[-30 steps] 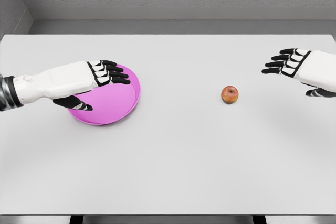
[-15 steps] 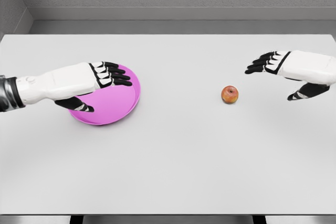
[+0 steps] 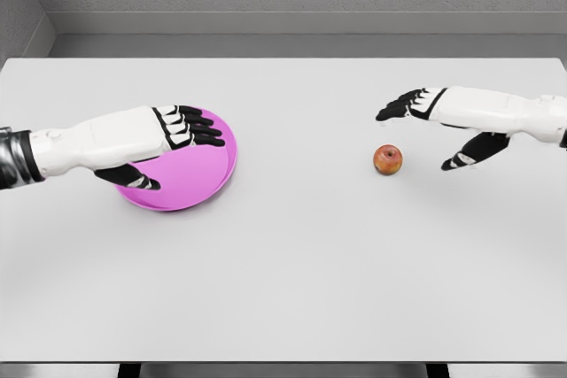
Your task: Put the apple on the plate with both arms
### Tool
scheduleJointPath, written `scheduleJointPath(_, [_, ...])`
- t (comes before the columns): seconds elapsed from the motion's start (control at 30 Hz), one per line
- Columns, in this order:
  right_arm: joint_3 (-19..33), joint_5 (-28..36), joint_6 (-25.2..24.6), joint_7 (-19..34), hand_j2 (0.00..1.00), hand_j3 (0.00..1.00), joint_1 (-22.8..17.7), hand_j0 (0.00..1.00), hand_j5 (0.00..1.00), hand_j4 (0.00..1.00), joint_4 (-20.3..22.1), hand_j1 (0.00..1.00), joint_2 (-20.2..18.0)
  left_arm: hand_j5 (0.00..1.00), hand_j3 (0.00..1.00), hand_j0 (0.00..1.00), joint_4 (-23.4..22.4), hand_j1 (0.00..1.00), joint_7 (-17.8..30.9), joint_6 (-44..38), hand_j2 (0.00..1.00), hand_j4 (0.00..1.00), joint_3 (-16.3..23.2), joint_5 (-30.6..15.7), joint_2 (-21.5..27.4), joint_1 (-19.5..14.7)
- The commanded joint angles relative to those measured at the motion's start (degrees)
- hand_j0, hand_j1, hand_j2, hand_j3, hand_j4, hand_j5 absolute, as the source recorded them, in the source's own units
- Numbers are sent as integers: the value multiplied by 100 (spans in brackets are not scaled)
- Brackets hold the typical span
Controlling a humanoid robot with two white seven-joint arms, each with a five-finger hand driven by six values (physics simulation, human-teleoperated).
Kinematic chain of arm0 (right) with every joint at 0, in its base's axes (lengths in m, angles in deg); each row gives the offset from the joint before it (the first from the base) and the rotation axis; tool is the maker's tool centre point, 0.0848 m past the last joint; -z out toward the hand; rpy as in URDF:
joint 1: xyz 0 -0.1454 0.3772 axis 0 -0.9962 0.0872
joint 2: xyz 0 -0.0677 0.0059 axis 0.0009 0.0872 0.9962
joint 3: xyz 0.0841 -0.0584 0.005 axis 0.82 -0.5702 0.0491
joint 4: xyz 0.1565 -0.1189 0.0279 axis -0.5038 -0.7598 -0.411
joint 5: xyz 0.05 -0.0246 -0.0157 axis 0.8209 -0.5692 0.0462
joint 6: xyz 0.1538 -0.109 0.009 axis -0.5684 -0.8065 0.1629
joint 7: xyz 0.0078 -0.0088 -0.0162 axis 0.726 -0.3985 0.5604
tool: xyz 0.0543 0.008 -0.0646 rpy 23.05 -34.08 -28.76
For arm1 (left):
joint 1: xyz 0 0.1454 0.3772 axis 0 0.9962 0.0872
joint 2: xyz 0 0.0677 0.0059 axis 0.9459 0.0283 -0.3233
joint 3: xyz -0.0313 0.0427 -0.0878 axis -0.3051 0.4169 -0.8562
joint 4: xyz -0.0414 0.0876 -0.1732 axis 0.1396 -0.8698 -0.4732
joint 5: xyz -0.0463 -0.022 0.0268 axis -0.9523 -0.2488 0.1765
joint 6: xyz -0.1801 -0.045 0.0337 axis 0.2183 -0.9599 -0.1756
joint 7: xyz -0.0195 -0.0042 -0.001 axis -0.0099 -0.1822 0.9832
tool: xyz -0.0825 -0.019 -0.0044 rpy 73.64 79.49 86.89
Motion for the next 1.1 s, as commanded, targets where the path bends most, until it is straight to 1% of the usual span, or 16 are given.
scheduleJointPath(0.0, [-110,88,-62,1,100,100,9,100,100,100,-206,100,163,100,100,100,1,100,-2,-5,100,100,-5,-39,5,0])
scheduleJointPath(0.03, [-189,88,-62,1,100,100,79,100,100,100,-250,100,180,100,100,100,1,100,-2,-5,100,100,-5,-39,5,0])
scheduleJointPath(0.1, [-269,26,-264,1,100,100,141,100,100,100,-347,100,330,100,100,100,1,100,-2,-5,100,100,-5,-39,5,0])
scheduleJointPath(0.17, [-444,18,-273,1,100,100,220,100,100,100,-391,100,426,100,100,100,1,100,-2,-5,100,100,-5,-39,5,0])
scheduleJointPath(0.3, [-629,0,-264,1,100,100,229,100,100,100,-531,100,523,100,100,100,1,100,-2,-5,100,100,-5,-39,5,0])
scheduleJointPath(0.4, [-655,-149,-238,1,100,100,237,100,100,100,-628,100,549,100,100,100,1,100,-2,-5,100,100,-5,-39,-4,0])
scheduleJointPath(0.47, [-664,-334,-220,1,100,100,237,100,100,100,-777,100,681,100,100,100,1,100,-2,-5,100,100,-5,-39,-4,0])
scheduleJointPath(0.57, [-664,-387,-220,1,100,100,237,100,100,100,-830,100,716,100,100,100,1,100,-2,-5,100,100,-5,-39,5,-9])
scheduleJointPath(0.67, [-664,-545,-194,1,100,100,273,100,100,100,-1243,100,927,100,100,100,1,100,77,-5,100,100,-5,-30,-39,-9])
scheduleJointPath(0.7, [-664,-589,-159,1,100,100,299,100,100,100,-1322,100,971,100,100,100,1,100,77,-5,100,100,-5,-30,-39,-9])
scheduleJointPath(0.8, [-866,-606,-106,1,100,100,422,100,100,100,-1445,100,1050,100,100,100,1,100,77,-5,100,100,-5,-30,-39,-9])
scheduleJointPath(0.9, [-902,-606,-62,1,100,100,440,100,100,100,-1586,100,1138,100,100,100,1,100,77,-5,100,100,-5,-30,-39,-9])
scheduleJointPath(1.07, [-919,-606,17,1,100,100,440,100,100,100,-1744,100,1156,100,100,100,1,100,77,-5,100,100,-5,-30,-39,-9])
